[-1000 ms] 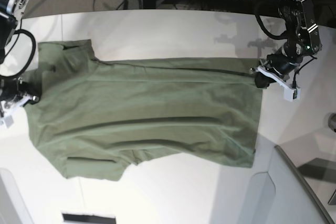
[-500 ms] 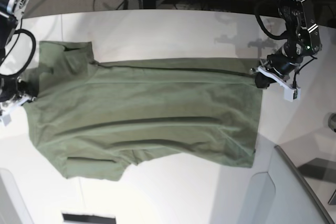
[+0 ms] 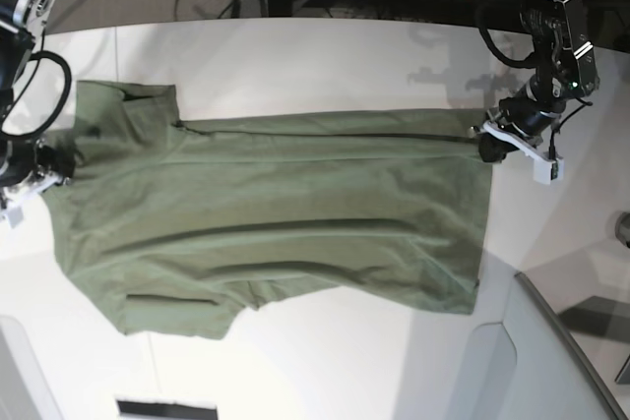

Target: Layout the t-shirt on the table in an organized manner, then fold the t-shirt properly

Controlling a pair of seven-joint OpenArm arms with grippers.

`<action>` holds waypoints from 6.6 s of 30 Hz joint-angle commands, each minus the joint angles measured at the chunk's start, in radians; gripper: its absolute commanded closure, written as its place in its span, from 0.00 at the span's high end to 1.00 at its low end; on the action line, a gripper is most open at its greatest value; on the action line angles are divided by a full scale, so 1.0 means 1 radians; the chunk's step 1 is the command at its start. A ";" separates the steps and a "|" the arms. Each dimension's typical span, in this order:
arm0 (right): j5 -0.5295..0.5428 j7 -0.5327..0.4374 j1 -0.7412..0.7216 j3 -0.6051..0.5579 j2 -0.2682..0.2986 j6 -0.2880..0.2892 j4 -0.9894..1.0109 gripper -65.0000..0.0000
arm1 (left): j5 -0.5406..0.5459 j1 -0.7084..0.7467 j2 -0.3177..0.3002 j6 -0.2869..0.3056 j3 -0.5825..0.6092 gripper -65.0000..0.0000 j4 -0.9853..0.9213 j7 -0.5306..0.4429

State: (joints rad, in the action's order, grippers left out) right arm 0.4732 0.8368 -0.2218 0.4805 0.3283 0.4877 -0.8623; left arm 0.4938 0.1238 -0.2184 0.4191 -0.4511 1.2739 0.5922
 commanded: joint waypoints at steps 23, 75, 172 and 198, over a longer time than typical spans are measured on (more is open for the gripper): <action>0.025 0.055 0.152 0.059 -0.048 0.006 -0.449 0.50 | 0.018 0.006 -0.045 0.008 -0.188 0.79 0.134 -0.016; 0.019 0.253 0.012 0.060 -0.203 0.006 -0.392 0.00 | 0.012 0.259 -0.046 0.008 -0.239 0.46 0.280 -0.021; 0.023 -0.081 0.075 0.581 -0.211 0.019 -0.027 0.02 | 0.021 0.067 0.096 0.010 -0.228 0.68 -0.067 -0.019; 0.023 -0.081 0.075 0.581 -0.205 0.019 -0.027 0.02 | 0.019 0.040 0.092 0.010 -0.096 0.37 -0.218 -0.125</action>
State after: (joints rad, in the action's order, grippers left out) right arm 0.4938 0.7555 -0.1375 1.0622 0.1074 0.5060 -0.8791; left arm 0.5716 0.1478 -0.1230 0.4648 -0.5484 1.0622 0.3809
